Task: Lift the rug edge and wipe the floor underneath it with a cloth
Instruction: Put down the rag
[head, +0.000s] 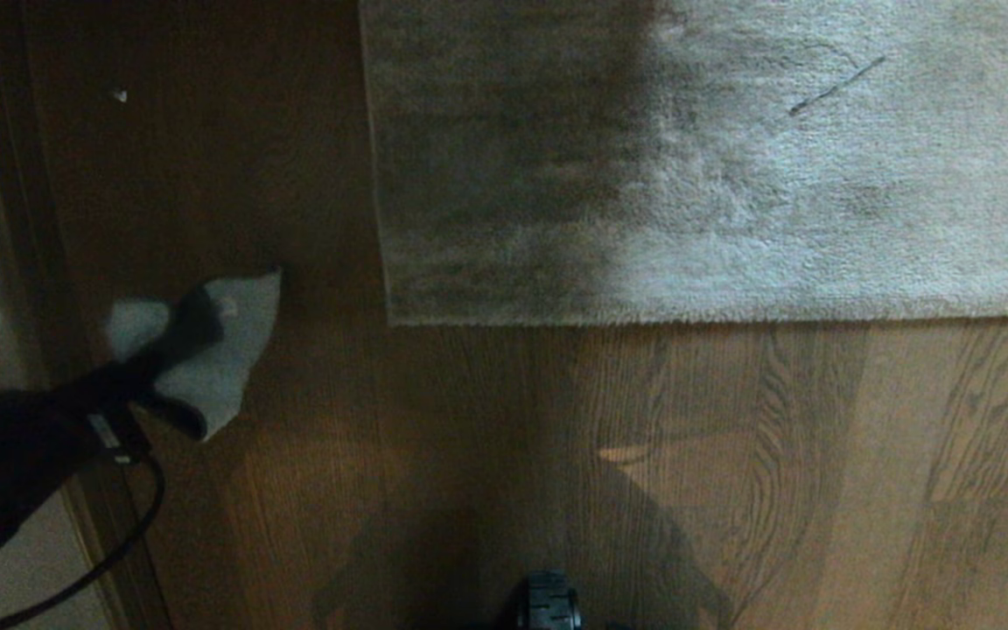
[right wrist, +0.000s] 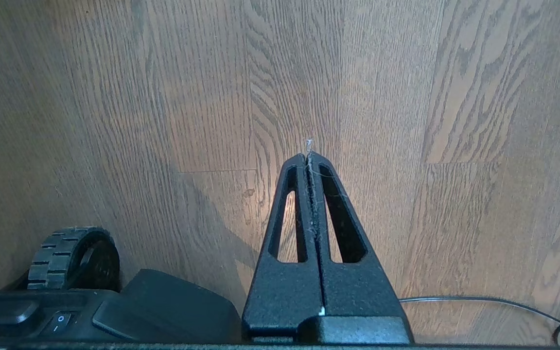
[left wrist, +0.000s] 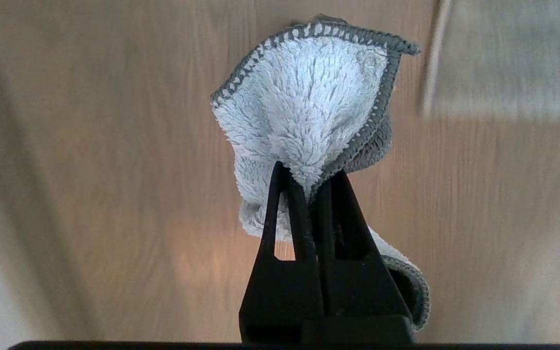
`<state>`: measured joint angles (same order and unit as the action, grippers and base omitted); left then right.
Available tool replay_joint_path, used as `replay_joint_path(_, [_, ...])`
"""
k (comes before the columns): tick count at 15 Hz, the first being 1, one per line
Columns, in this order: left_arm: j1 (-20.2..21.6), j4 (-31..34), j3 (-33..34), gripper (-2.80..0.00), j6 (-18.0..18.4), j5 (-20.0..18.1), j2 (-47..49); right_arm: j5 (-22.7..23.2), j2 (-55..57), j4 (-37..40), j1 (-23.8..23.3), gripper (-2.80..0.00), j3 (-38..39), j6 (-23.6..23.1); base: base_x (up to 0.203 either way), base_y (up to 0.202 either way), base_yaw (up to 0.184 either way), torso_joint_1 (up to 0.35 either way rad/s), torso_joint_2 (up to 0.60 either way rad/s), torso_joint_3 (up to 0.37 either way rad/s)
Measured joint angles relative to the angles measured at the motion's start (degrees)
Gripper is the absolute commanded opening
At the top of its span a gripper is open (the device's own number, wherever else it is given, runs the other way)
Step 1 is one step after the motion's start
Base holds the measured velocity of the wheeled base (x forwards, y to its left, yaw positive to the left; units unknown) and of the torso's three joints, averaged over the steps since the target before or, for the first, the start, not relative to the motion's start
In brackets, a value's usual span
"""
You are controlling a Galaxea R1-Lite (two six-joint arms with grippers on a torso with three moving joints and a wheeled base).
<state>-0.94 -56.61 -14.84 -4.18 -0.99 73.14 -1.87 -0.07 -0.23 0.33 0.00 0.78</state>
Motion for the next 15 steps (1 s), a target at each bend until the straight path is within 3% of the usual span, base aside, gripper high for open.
replay_joint_path(4, [1.53, -16.09, -3.77, -2.80, -3.39, -0.06, 14.05, 0.02, 0.00, -0.01, 0.00, -2.80, 0.00, -0.01, 0.000, 0.000, 0.000, 0.000, 0.00, 0.000])
replay_joint_path(7, [3.49, -24.71, -5.86, -2.80, -5.74, -1.55, 21.36, 0.02, 0.00, 0.01, 0.00, -2.80, 0.00, -0.01, 0.000, 0.000, 0.000, 0.000, 0.00, 0.000])
replay_joint_path(10, [4.26, -25.52, -6.23, -2.80, -6.72, -3.85, 24.63, 0.02, 0.00, 0.00, 0.00, -2.80, 0.00, -0.01, 0.000, 0.000, 0.000, 0.000, 0.00, 0.000])
replay_joint_path(15, [4.18, -28.47, -6.73, -2.80, -6.93, -4.08, 27.70, 0.02, 0.00, -0.01, 0.00, -2.80, 0.00, -0.01, 0.000, 0.000, 0.000, 0.000, 0.00, 0.000])
